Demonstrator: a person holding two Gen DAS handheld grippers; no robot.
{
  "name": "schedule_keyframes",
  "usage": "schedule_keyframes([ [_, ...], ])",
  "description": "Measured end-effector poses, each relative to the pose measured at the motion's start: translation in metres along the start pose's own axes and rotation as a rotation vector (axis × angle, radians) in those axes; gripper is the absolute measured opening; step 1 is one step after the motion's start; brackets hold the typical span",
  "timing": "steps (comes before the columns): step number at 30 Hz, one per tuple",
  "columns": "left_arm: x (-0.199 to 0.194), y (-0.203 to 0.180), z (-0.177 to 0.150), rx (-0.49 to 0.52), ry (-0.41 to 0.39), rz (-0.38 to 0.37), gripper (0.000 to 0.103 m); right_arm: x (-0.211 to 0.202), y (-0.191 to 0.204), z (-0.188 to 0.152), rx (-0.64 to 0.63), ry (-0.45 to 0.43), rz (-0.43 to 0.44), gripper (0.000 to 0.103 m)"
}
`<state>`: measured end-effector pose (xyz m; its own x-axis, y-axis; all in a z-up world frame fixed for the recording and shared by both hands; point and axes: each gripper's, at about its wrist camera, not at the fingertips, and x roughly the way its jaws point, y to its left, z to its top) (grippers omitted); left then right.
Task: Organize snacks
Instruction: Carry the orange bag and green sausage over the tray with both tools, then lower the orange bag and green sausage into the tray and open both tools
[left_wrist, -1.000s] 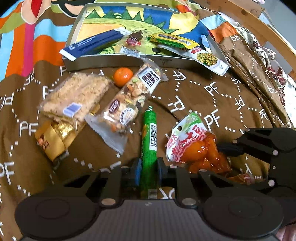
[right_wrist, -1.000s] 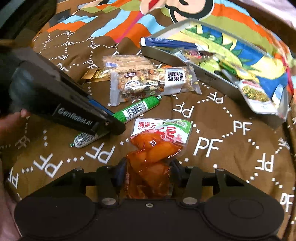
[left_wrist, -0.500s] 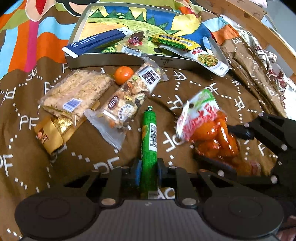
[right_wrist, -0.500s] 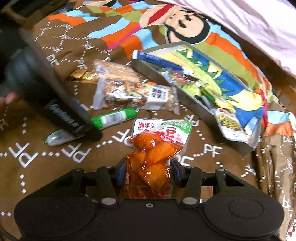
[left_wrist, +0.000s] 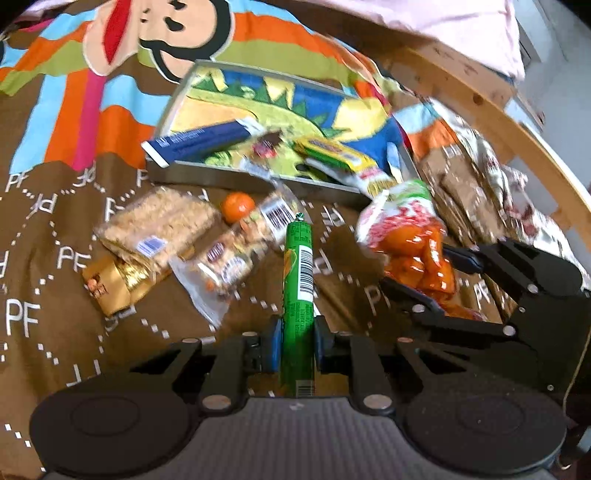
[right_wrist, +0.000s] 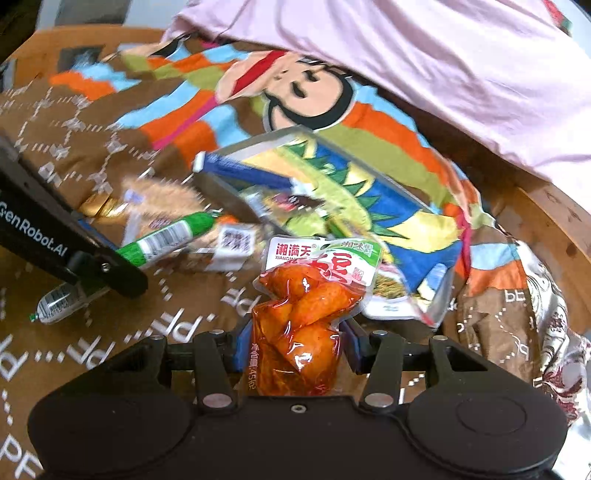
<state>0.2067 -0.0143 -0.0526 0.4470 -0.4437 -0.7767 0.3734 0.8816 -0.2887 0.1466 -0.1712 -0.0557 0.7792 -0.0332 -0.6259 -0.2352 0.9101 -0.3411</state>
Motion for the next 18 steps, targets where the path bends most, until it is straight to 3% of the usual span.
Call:
schedule_keyframes([
  [8, 0.009, 0.000, 0.047, -0.027, -0.124, 0.058, 0.019, 0.024, -0.026, 0.026, 0.132, -0.122, -0.024, 0.050],
  [14, 0.025, 0.010, 0.099, -0.035, -0.304, 0.107, 0.019, 0.064, -0.050, 0.051, 0.233, -0.228, -0.044, 0.051],
  [18, 0.041, 0.024, 0.120, -0.064, -0.411, 0.108, 0.019, 0.096, -0.062, 0.065, 0.282, -0.225, -0.040, 0.051],
])
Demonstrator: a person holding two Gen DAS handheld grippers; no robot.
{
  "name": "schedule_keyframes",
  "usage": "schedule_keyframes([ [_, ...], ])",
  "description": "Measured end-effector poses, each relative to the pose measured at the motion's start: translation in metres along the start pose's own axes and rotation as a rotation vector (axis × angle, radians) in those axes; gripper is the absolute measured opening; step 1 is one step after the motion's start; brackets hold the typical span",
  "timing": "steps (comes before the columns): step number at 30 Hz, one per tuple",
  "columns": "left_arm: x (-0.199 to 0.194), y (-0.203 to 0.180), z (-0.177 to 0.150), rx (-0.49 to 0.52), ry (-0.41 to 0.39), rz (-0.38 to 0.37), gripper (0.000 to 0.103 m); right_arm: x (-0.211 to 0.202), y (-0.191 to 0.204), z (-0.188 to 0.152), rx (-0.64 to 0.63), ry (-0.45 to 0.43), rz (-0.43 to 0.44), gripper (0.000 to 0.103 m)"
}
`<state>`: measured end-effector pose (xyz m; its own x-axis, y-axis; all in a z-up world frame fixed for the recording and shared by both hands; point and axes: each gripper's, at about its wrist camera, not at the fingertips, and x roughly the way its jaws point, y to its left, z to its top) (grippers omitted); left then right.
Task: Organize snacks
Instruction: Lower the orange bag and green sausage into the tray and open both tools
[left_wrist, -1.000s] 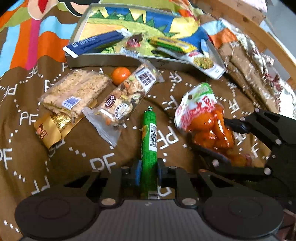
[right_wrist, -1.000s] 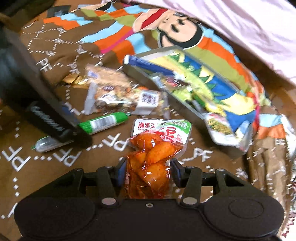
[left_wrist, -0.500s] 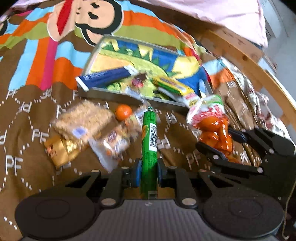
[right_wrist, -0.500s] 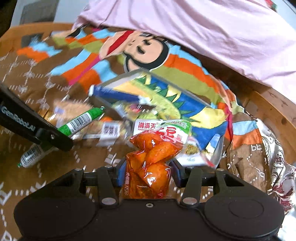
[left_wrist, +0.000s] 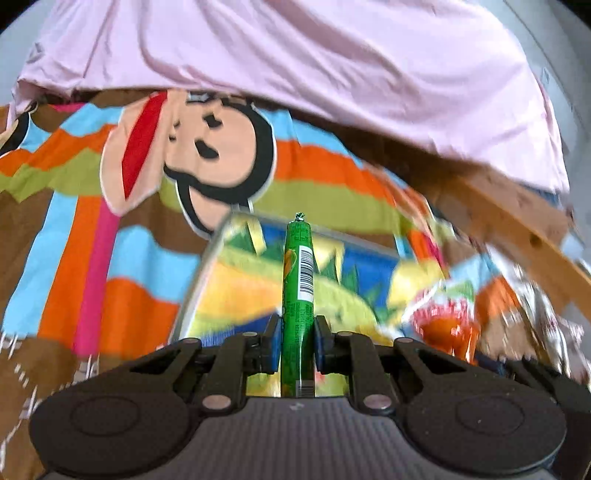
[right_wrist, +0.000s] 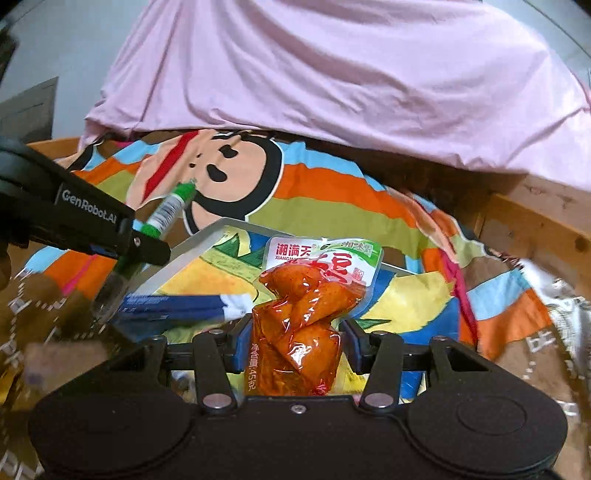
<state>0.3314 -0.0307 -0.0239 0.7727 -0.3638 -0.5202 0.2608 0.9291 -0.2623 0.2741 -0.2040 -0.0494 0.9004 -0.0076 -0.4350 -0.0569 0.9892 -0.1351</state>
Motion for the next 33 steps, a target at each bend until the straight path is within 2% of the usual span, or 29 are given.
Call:
schedule_keyframes([
  [4, 0.021, 0.011, 0.002, 0.000, -0.087, 0.011, 0.019, 0.028, 0.002, 0.009, 0.027, 0.000, 0.008, 0.051],
  [7, 0.036, 0.017, 0.001, -0.021, -0.103, -0.015, 0.019, 0.043, 0.006, 0.011, 0.038, 0.002, 0.021, 0.051],
  [16, 0.067, 0.020, -0.028, 0.035, -0.034, -0.003, 0.019, 0.071, 0.018, 0.001, 0.010, 0.047, 0.008, 0.051],
  [28, 0.078, 0.027, -0.030, 0.005, 0.034, -0.003, 0.020, 0.080, 0.024, -0.009, -0.007, 0.100, 0.009, 0.053],
  [33, 0.079, 0.023, -0.029, 0.035, 0.047, 0.001, 0.022, 0.080, 0.021, -0.010, 0.013, 0.107, 0.001, 0.062],
])
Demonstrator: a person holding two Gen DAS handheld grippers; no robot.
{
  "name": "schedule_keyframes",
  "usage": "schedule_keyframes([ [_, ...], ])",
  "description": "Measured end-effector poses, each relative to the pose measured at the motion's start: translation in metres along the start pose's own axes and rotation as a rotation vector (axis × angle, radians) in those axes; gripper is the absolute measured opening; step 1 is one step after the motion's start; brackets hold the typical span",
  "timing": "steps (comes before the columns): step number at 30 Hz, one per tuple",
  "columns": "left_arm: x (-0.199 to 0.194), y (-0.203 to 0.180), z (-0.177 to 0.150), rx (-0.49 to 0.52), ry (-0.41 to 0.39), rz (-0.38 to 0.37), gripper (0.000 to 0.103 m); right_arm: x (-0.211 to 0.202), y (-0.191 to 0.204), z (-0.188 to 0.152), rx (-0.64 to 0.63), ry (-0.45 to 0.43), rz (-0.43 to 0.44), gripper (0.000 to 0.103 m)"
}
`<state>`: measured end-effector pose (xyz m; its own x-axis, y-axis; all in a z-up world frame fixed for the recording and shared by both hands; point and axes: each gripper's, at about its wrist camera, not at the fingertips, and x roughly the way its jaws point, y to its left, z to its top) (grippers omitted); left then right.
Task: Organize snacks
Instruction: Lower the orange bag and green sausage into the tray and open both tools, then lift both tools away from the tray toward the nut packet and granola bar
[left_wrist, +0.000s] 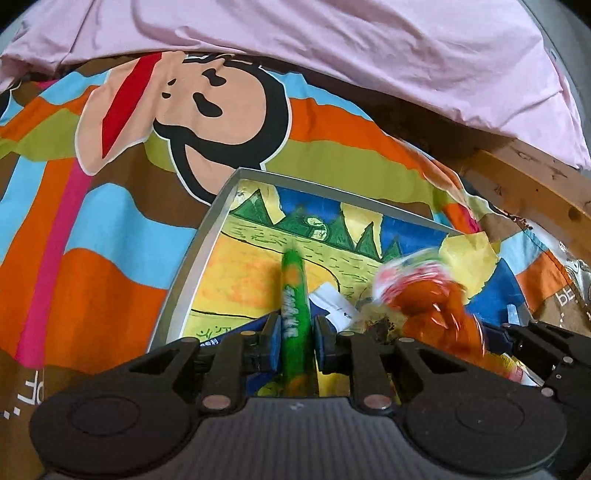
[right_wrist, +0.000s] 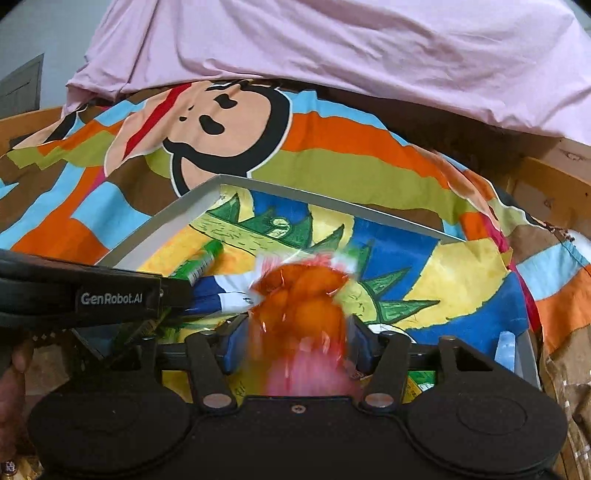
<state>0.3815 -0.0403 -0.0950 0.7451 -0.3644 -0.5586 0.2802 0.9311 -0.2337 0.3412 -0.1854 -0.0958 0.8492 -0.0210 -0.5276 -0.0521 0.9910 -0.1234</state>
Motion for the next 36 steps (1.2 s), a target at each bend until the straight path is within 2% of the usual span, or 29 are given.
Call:
schedule_keyframes([
  [1, 0.000, 0.000, 0.000, -0.003, 0.000, -0.005, 0.023, 0.000, -0.001, 0.000, 0.006, 0.001, -0.003, 0.063],
  [4, -0.002, 0.001, 0.002, -0.019, 0.009, -0.024, 0.034, -0.004, -0.005, 0.002, 0.024, 0.011, -0.002, 0.066],
  [6, -0.006, 0.003, 0.004, -0.034, 0.007, -0.024, 0.044, -0.010, -0.006, 0.003, 0.023, -0.003, -0.013, 0.075],
  [8, -0.010, 0.004, 0.006, -0.048, 0.005, -0.022, 0.047, -0.018, -0.010, 0.006, 0.037, -0.019, -0.012, 0.082],
  [11, -0.021, 0.005, 0.012, -0.069, -0.006, -0.019, 0.056, -0.032, -0.019, 0.010, 0.074, -0.039, -0.019, 0.084],
  [16, -0.047, -0.002, 0.022, -0.058, -0.053, 0.009, 0.073, -0.058, -0.035, 0.017, 0.141, -0.075, -0.041, 0.095],
  [18, -0.060, -0.007, 0.024, -0.044, -0.074, 0.027, 0.085, -0.071, -0.042, 0.020, 0.167, -0.096, -0.047, 0.098],
  [23, -0.098, -0.017, 0.021, -0.006, -0.136, 0.081, 0.099, -0.105, -0.055, 0.026, 0.211, -0.148, -0.043, 0.102],
  [30, -0.144, -0.028, 0.014, 0.016, -0.190, 0.127, 0.102, -0.152, -0.061, 0.018, 0.206, -0.188, -0.046, 0.102],
  [36, -0.181, -0.035, -0.008, 0.052, -0.183, 0.162, 0.102, -0.191, -0.060, 0.002, 0.238, -0.188, -0.030, 0.102],
])
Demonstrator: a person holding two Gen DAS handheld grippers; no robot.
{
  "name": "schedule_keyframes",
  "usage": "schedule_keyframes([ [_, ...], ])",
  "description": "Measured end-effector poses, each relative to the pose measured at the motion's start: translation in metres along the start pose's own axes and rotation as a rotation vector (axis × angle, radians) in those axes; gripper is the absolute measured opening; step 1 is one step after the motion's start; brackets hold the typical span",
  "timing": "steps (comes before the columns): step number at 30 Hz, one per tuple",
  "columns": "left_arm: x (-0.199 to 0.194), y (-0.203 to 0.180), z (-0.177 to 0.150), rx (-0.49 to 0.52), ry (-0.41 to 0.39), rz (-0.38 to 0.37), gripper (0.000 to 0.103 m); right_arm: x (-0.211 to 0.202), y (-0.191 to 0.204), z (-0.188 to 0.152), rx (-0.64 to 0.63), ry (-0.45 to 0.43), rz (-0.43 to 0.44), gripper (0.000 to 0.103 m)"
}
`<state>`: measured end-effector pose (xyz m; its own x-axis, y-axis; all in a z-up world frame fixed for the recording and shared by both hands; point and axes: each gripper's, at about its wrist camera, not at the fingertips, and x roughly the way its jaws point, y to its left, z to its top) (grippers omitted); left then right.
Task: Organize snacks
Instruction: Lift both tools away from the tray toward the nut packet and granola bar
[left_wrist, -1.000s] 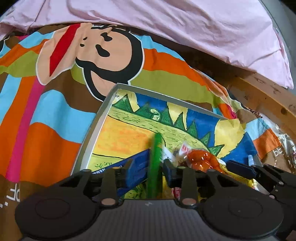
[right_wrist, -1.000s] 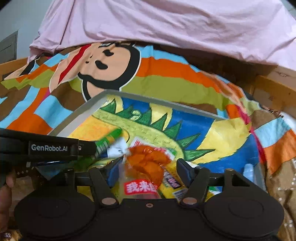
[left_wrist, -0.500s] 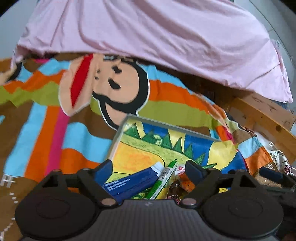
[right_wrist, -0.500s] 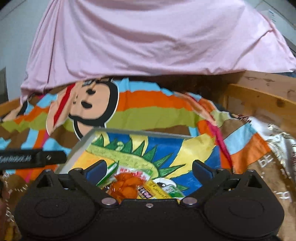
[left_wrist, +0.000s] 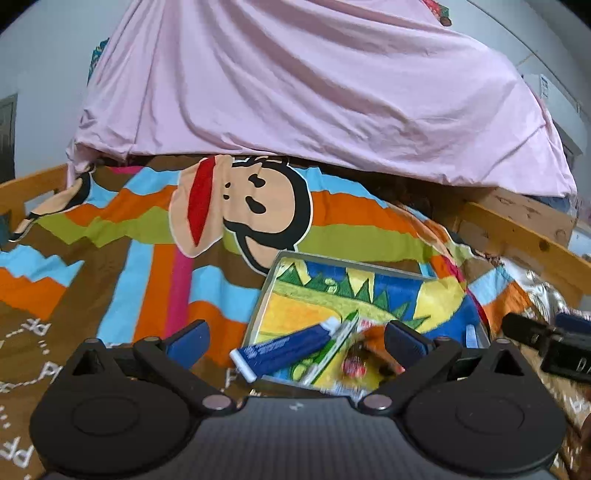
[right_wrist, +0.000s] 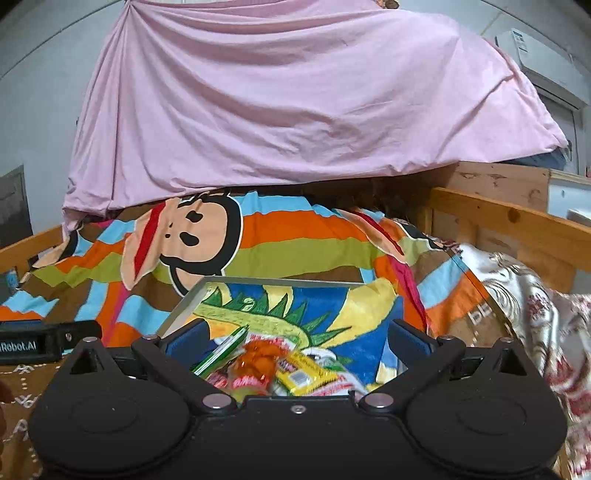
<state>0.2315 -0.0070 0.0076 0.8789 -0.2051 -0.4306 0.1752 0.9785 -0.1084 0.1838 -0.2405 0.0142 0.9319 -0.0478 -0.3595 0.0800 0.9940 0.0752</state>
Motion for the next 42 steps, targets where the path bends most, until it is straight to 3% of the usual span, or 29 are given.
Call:
schedule_keyframes([
  [8, -0.049, -0.003, -0.016, 0.045, 0.002, 0.022, 0.102, -0.051, 0.007, -0.023, -0.049, 0.028, -0.008, 0.102],
  [21, -0.099, 0.006, -0.048, 0.071, 0.083, 0.084, 0.102, -0.100, 0.015, -0.055, -0.059, 0.109, -0.030, 0.102],
  [28, -0.110, 0.014, -0.064, 0.041, 0.167, 0.125, 0.102, -0.105, 0.016, -0.067, -0.053, 0.177, -0.059, 0.102],
  [38, -0.105, 0.017, -0.072, 0.054, 0.237, 0.220, 0.102, -0.091, 0.026, -0.080, -0.081, 0.308, -0.027, 0.102],
  [42, -0.102, 0.017, -0.073, 0.059, 0.255, 0.225, 0.102, -0.088, 0.030, -0.082, -0.101, 0.329, -0.022, 0.102],
])
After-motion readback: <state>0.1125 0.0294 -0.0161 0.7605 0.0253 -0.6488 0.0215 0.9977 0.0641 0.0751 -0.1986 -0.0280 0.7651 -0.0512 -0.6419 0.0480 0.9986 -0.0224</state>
